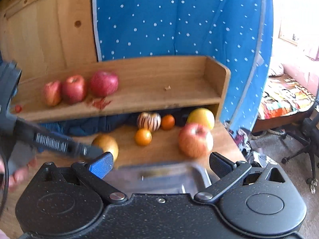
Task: Organize fruits
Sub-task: 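Grasp the brown pear with the left tool while the right tool grasps another striped pepino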
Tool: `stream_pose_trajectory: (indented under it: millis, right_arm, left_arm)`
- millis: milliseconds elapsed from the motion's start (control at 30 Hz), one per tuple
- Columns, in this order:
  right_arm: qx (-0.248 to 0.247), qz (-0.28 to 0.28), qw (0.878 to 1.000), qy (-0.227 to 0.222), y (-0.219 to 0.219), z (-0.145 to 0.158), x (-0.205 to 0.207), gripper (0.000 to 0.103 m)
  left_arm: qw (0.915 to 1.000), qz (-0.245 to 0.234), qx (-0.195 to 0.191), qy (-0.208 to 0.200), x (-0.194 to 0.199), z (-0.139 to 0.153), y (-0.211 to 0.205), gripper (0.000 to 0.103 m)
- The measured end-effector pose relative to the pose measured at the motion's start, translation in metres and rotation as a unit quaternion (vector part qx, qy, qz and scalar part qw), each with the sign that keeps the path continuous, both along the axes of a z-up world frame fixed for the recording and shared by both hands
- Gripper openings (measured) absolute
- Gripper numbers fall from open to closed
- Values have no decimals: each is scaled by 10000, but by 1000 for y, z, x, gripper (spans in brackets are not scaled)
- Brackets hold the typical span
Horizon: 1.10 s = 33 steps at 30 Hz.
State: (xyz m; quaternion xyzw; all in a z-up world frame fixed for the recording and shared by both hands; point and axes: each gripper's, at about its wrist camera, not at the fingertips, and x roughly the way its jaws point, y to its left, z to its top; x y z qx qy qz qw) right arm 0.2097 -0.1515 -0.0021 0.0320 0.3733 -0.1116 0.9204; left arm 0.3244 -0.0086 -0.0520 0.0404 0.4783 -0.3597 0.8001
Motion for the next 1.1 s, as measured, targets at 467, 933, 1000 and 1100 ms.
stream_pose_trajectory:
  millis: [467,933,1000,1100]
  right_arm:
    - [197,727,9948,686,-23,-27,129,82]
    - [280,725,9872,1396,-26,-73,171,65]
    - [343,716,9864,1437,-25,-77,173,65]
    - [291,681,9873,1402,-25,-81,177,65]
  left_arm:
    - [9997,-119,229,-43,12,-17,-31,88]
    - [9983,393,236,354,30,-30,-35,65]
    - [9981,430,226,378,31,-32,-37,65]
    - [9978,457,205,438,33,-34,-38,65]
